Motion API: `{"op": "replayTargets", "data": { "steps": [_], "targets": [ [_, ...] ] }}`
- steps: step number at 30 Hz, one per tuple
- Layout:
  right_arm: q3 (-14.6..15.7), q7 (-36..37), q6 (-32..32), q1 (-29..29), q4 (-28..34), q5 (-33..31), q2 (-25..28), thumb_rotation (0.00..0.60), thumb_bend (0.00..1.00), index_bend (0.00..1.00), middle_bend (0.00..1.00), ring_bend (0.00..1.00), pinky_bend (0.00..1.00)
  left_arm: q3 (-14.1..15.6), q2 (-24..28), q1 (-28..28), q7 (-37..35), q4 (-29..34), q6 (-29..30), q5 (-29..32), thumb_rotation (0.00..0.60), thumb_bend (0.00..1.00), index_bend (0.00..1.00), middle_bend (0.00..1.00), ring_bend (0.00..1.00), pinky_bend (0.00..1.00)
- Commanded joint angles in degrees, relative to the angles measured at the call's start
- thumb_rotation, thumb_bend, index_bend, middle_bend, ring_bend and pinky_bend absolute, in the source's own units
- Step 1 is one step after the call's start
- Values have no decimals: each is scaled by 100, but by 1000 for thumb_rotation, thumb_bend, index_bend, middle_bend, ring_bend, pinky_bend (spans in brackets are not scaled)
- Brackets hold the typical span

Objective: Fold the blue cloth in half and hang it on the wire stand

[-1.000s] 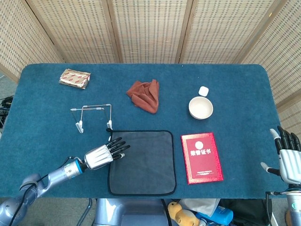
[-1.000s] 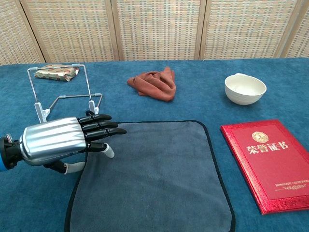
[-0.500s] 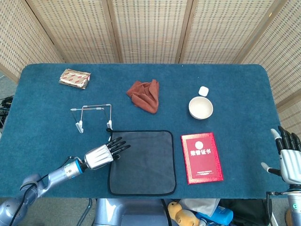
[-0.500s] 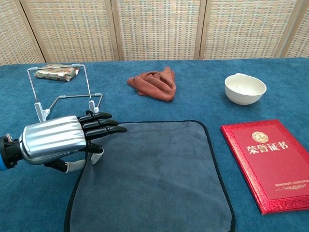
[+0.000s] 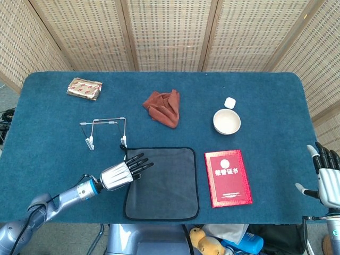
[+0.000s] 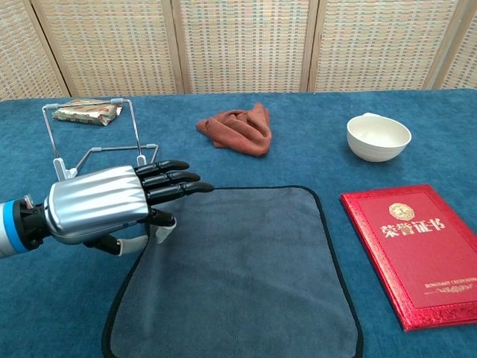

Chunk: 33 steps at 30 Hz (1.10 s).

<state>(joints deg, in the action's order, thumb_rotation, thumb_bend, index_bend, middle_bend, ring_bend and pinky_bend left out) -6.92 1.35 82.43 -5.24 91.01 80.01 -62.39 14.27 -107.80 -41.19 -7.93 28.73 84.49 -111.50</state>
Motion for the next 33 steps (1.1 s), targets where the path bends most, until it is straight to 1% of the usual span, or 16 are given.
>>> {"op": "replayTargets", "data": {
  "steps": [1,5,9,12,17,24,33],
  "targets": [
    [2,25,-7,0,3,0,12,600,0,0,0,0,0,-111,14,-166,117,219,-47,31,600,479,628,0,0,0],
    [0,77,-23,0,3,-9,32,600,0,0,0,0,0,-217,-27,-357,356,383,-100,24,600,476,626,0,0,0],
    [11,132,-51,-6,5,3,52,600,0,0,0,0,0,-396,-169,-571,487,615,-292,113,600,472,626,0,0,1],
    [17,160,-71,-12,3,7,65,600,0,0,0,0,0,-461,-249,-689,571,686,-354,114,600,468,622,0,0,9],
    [6,249,-135,-29,-17,-33,94,600,0,0,0,0,0,-591,-417,-959,768,754,-641,148,600,465,620,0,0,14],
    [-23,380,-261,-77,-99,-113,116,600,0,0,0,0,0,-771,-613,-1263,874,732,-1045,277,600,462,620,0,0,14],
    [-74,526,-430,-135,-156,-261,152,600,0,0,0,0,0,-843,-1025,-1611,849,459,-1437,336,600,456,620,0,0,14]
  ]
}}
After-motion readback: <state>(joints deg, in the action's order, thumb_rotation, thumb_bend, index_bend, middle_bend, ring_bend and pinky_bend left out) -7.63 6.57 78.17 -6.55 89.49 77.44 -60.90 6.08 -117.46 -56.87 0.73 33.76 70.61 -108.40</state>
